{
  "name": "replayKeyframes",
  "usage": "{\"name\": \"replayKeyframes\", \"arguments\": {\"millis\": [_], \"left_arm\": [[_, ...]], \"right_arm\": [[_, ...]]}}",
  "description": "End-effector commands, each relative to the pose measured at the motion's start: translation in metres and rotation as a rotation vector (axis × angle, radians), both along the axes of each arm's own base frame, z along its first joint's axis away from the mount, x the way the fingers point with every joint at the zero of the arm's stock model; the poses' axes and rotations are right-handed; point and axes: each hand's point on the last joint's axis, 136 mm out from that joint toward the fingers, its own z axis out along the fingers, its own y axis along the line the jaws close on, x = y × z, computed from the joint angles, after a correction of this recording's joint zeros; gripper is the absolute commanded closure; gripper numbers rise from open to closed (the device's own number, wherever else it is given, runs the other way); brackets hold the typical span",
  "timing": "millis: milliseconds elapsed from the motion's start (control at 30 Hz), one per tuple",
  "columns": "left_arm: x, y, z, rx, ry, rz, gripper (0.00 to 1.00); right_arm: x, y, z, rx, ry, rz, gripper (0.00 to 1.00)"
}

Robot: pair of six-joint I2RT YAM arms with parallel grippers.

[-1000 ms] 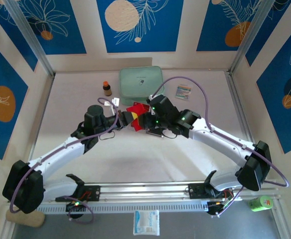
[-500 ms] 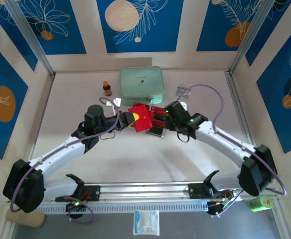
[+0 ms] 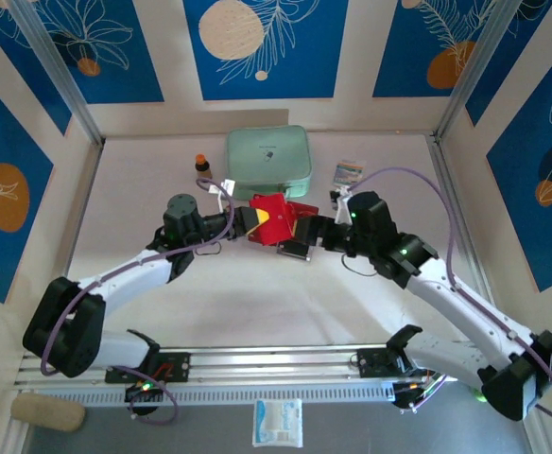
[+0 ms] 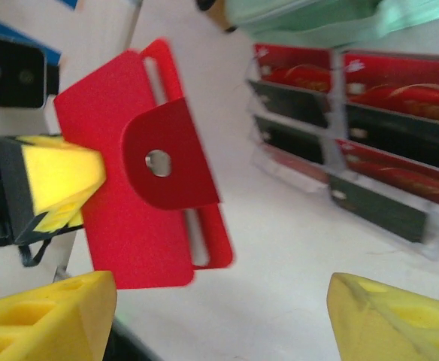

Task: Put the credit cards into the card holder
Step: Open the button on the card holder.

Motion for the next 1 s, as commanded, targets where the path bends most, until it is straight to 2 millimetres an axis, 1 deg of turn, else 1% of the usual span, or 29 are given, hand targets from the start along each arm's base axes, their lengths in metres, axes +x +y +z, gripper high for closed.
{"name": "replayKeyframes", "arguments": {"millis": [0,133,200,267,400,500,600,833,967], "left_arm": [[-0.006,-0.001,0.03,-0.06,-0.108,-0.047,1.0],[-0.007,-0.002,0.032,-0.077,-0.112,-0.063,1.0],[-0.008,-0.003,0.033,-0.088,-0.112,-0.071,1.0],[-0.008,-0.003,0.033,-0.101,-0.112,-0.075,1.0],[-0.007,-0.005,0.037,-0.121,-0.113,-0.085,1.0],[-0.007,-0.005,0.037,-0.126,-0.113,-0.089,1.0],[-0.007,-0.006,0.041,-0.14,-0.116,-0.094,1.0],[-0.006,-0.007,0.046,-0.185,-0.113,-0.104,1.0],[-0.004,-0.007,0.05,-0.215,-0.109,-0.107,1.0]], "right_arm": [[0.009,0.026,0.025,0.056,-0.049,0.067,0.25],[0.03,0.029,0.017,0.056,-0.039,0.038,0.26],[0.038,0.027,0.015,0.083,-0.034,0.025,0.3],[0.043,0.023,0.014,0.114,-0.028,0.015,0.36],[0.045,0.016,0.007,0.155,-0.004,0.012,0.53],[0.043,0.014,0.005,0.183,0.004,0.025,0.59],[0.04,0.015,0.003,0.206,0.012,0.048,0.62],[0.031,0.019,0.01,0.296,0.005,0.126,0.62],[0.026,0.016,0.013,0.341,0.005,0.144,0.62]]}}
